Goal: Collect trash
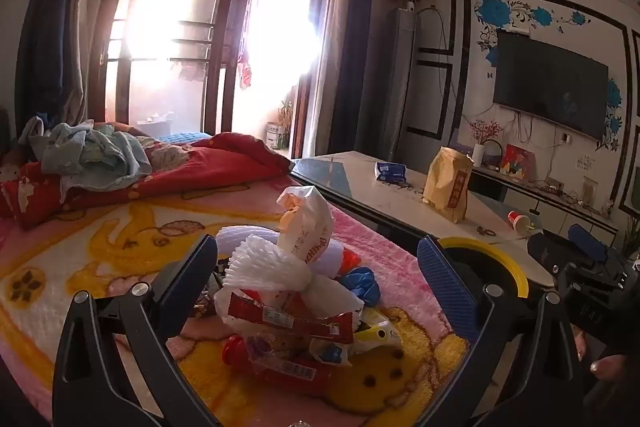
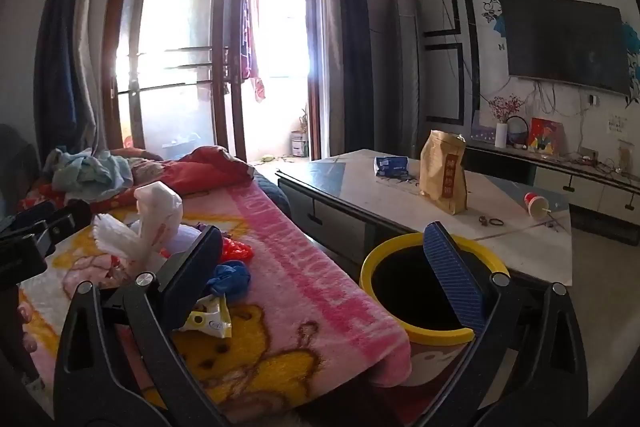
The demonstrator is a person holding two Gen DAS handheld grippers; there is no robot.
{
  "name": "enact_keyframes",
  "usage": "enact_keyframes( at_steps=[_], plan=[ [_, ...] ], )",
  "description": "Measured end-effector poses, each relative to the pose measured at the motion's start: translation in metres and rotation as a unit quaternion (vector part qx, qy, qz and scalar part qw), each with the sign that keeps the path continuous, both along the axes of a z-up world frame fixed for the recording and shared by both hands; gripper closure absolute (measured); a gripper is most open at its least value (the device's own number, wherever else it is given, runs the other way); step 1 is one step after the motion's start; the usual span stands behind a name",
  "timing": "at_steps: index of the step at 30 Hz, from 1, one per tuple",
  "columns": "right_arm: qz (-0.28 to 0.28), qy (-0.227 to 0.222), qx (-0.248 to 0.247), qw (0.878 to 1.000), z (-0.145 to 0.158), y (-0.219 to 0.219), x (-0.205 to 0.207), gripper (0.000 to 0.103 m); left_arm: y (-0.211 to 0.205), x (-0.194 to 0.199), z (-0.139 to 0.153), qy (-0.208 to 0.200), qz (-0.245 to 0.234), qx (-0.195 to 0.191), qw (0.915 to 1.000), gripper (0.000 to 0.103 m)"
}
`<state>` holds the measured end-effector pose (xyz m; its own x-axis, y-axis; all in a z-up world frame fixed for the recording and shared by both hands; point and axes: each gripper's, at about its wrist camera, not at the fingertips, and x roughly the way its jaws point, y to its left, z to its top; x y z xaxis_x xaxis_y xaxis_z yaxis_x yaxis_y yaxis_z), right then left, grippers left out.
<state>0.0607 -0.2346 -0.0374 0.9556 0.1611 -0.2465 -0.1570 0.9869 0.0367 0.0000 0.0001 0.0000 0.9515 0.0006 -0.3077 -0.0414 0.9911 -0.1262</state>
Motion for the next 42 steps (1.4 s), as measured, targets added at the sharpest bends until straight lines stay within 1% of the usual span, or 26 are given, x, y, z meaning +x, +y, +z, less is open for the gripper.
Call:
enact_keyframes(
  at_steps=[1,4,5,10,12,17,42],
  plan=[
    [-0.001,-0.006,-0.005,1.0,0.0,0.001,-0.001,0.011,0.0,0.0,0.0,0.0,-0.001,0.002,1.0,0.006],
    [0.0,0.0,-0.002,1.0,-0.002,0.0,0.002,0.011,0.0,0.0,0.0,-0.002,-0.002,0.003,1.0,0.006],
    [0.001,-0.001,-0.001,1.0,0.004,0.001,-0.001,0.011,-0.001,0.0,0.0,-0.003,-0.004,0.003,1.0,0.006],
    [0.004,0.002,-0.005,1.0,0.0,0.004,-0.002,0.011,-0.001,0.002,0.001,-0.006,-0.008,0.004,0.9999,0.006],
    [0.005,0.001,-0.006,1.0,0.001,0.004,-0.001,0.011,-0.008,-0.001,0.003,-0.006,-0.011,0.006,0.9999,0.006],
    [0.004,0.001,-0.006,1.0,-0.002,0.004,-0.001,0.011,-0.006,-0.006,0.002,-0.009,-0.017,0.005,0.9998,0.006],
    [0.002,0.0,-0.004,1.0,-0.004,0.003,0.001,0.011,-0.011,-0.006,0.001,-0.01,-0.016,0.003,0.9998,0.006]
  ],
)
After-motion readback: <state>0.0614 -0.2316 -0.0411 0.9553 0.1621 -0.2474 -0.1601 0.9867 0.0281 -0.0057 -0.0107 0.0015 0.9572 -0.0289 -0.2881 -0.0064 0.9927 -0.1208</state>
